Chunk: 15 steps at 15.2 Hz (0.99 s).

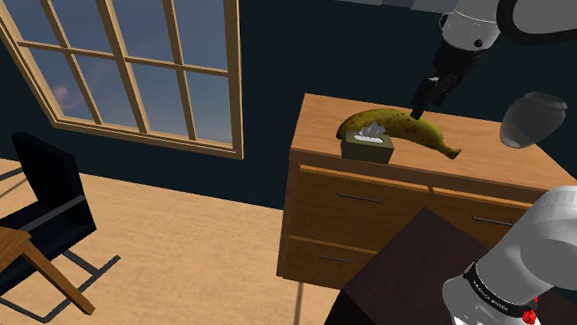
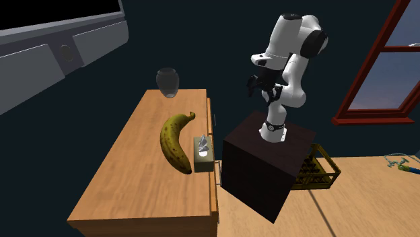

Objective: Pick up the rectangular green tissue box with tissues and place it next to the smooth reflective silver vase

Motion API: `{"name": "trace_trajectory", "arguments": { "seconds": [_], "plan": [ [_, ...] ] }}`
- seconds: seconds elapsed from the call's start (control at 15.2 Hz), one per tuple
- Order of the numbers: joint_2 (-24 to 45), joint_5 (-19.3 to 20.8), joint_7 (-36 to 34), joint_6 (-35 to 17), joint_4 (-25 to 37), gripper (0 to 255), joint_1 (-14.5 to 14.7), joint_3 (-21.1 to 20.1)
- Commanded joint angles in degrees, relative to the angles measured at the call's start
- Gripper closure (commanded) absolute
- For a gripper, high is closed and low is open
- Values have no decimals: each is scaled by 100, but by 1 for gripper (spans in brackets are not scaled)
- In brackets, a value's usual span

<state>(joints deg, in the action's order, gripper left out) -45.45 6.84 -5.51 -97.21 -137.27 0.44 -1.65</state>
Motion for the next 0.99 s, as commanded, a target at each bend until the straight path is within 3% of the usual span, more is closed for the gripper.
{"name": "trace_trajectory", "arguments": {
  "seconds": [0.0,0.92],
  "plan": [
    [0,0,0,0,0,0,0,0],
    [2498,1926,1481,-1787,139,0,-299,384]
  ]
}}
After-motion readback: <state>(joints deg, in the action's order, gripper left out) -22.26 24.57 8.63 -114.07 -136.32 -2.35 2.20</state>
